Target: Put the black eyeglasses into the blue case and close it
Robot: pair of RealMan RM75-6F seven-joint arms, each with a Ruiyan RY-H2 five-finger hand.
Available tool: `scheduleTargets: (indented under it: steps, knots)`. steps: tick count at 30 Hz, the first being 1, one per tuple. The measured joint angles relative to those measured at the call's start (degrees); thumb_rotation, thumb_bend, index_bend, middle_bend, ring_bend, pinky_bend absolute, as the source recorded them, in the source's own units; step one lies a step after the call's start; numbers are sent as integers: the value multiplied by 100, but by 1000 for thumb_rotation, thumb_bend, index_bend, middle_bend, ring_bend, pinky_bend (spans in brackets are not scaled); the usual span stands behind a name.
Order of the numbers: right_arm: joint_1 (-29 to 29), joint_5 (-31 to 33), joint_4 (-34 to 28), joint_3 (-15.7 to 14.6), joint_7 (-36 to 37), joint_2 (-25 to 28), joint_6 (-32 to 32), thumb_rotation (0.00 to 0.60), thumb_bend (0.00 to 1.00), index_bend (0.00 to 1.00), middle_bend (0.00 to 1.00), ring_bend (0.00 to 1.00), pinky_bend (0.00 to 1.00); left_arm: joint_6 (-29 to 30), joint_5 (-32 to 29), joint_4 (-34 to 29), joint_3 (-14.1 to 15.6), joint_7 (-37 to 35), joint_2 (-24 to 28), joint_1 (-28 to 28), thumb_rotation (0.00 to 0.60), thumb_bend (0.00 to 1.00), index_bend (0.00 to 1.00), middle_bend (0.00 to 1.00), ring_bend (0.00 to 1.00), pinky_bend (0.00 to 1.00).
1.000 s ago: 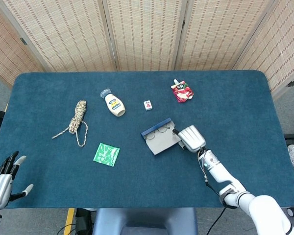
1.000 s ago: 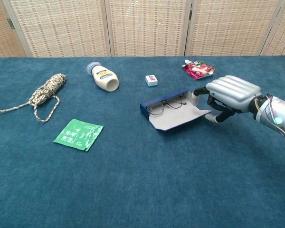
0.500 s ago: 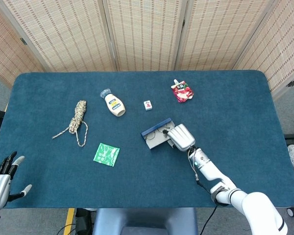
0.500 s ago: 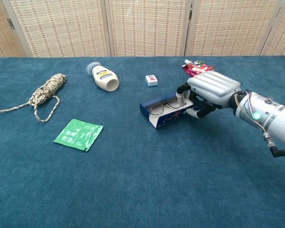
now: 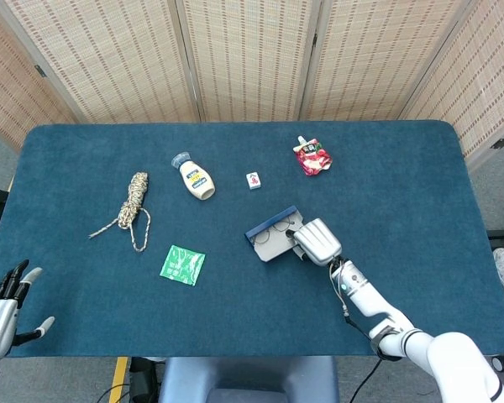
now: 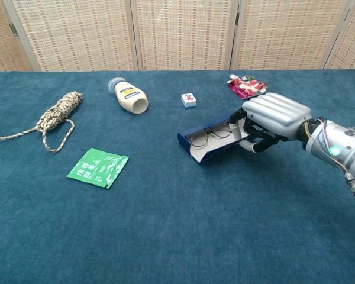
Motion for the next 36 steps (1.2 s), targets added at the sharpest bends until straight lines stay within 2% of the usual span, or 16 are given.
scheduleTargets:
  steps: [9, 13, 19, 28, 30, 36]
  knots:
    - [-460, -79, -1659, -220, -493, 1087, 393, 600, 486, 741, 934, 1000, 992, 48, 76, -46, 12, -9, 5, 2, 600, 250, 134, 28, 79, 257]
    - [-569, -31, -2289, -202, -892, 1528, 426, 600, 487, 741, 934, 1000, 992, 22, 79, -79, 17, 10, 12, -10, 600, 250, 133, 23, 78, 257]
    - [-385, 157, -2340, 12, -1201, 1480, -26, 600, 487, 741, 926, 1000, 992, -12, 53, -125, 47, 19, 55, 2, 600, 250, 130, 19, 78, 257]
    - [-4, 217, -1789, 212, -1264, 984, -444, 600, 487, 737, 925, 1000, 992, -52, -6, -157, 77, -17, 128, 37, 600, 249, 130, 18, 78, 257]
    - [49, 230, -1711, 239, -1284, 923, -513, 600, 487, 672, 918, 1000, 992, -73, -13, -163, 83, -27, 135, 36, 600, 249, 130, 17, 78, 257]
    - [163, 376, -1580, 311, -1491, 781, -794, 600, 486, 324, 908, 1000, 992, -122, -24, -155, 97, -64, 135, 29, 600, 250, 129, 17, 78, 257]
